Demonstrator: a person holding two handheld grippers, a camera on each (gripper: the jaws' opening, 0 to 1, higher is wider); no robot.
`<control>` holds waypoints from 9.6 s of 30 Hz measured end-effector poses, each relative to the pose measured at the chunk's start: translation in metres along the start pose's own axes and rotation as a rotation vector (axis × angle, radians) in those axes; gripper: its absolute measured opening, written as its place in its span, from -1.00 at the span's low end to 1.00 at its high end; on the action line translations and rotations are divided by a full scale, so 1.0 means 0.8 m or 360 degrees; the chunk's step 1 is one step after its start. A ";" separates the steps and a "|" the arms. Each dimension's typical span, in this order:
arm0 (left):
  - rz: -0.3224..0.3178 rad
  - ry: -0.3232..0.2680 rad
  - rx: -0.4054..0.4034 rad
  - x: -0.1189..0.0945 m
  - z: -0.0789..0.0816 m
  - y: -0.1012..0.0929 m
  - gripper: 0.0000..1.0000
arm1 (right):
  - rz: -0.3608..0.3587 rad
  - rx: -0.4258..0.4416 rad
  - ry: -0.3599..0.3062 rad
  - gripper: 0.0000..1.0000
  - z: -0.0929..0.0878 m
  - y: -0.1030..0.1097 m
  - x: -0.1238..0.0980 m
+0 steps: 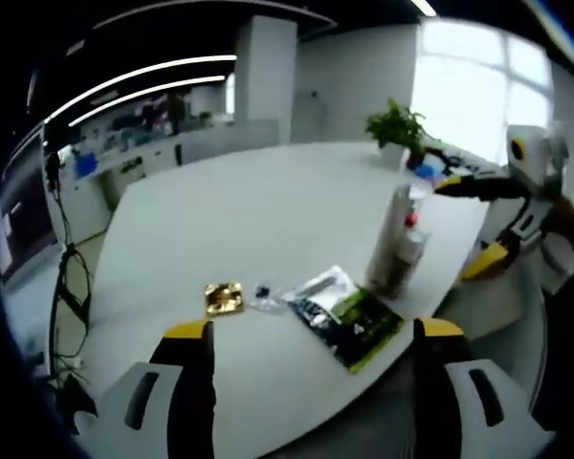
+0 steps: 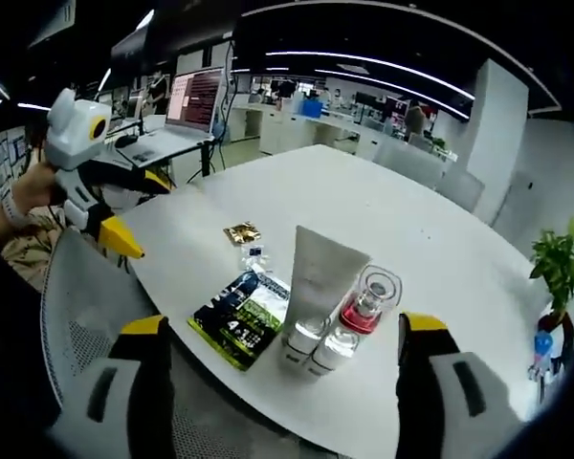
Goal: Arrange the skincare products in the storage area until every visible bottle or jar stands upright without overlapping.
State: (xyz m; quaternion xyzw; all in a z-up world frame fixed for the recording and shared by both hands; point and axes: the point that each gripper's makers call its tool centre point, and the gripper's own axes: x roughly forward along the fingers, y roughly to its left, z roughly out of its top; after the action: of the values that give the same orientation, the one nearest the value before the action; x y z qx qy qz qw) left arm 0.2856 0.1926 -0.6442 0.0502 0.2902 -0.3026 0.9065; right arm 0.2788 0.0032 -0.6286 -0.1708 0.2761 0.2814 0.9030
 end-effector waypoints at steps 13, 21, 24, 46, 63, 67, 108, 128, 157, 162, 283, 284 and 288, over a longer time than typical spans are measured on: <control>-0.0002 0.0080 0.0005 0.003 -0.013 -0.001 0.83 | -0.0037 0.0060 0.0012 0.99 -0.010 -0.020 -0.001; 0.0019 0.0117 -0.0020 0.006 -0.016 0.004 0.94 | -0.0027 0.0061 0.0056 0.99 -0.018 -0.023 0.001; 0.0025 0.0119 0.0008 0.009 -0.015 0.006 0.94 | -0.0011 0.0069 0.0059 0.99 -0.018 -0.021 0.002; -0.0115 0.0256 0.0129 0.049 -0.017 0.013 0.95 | -0.0034 0.0147 0.0075 0.99 -0.030 -0.038 0.006; -0.0314 0.0361 0.0412 0.088 -0.014 0.031 0.95 | -0.0059 0.0218 0.0108 0.99 -0.042 -0.046 0.009; -0.0373 0.0396 0.0543 0.097 -0.014 0.035 0.95 | -0.0061 0.0240 0.0124 0.99 -0.046 -0.046 0.011; -0.0811 0.0571 0.1791 0.183 -0.010 0.060 0.28 | -0.0004 0.0262 0.0172 0.99 -0.060 -0.042 0.012; -0.1016 0.0659 0.2003 0.222 -0.036 0.066 0.06 | -0.0034 0.0267 0.0249 0.99 -0.076 -0.049 0.016; -0.1415 0.0937 0.2228 0.243 -0.054 0.059 -0.08 | -0.0025 0.0269 0.0276 0.99 -0.083 -0.048 0.018; -0.1426 0.0955 0.2198 0.245 -0.053 0.057 -0.05 | -0.0015 0.0261 0.0274 0.99 -0.081 -0.047 0.019; -0.0778 0.1146 0.1351 0.124 -0.134 0.008 -0.27 | 0.0132 0.0314 0.0069 0.99 -0.051 -0.025 0.013; -0.0776 0.1149 0.1357 0.123 -0.134 0.008 -0.27 | 0.0135 0.0316 0.0067 0.99 -0.051 -0.024 0.012; -0.0761 0.1154 0.1339 0.123 -0.134 0.008 -0.27 | 0.0153 0.0338 0.0030 0.99 -0.046 -0.021 0.012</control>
State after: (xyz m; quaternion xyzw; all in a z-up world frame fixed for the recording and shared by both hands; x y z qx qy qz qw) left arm 0.3002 0.1752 -0.7881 0.4377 0.4393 -0.5503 0.5590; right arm 0.2812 -0.0232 -0.6608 -0.0635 0.3208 0.2919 0.8988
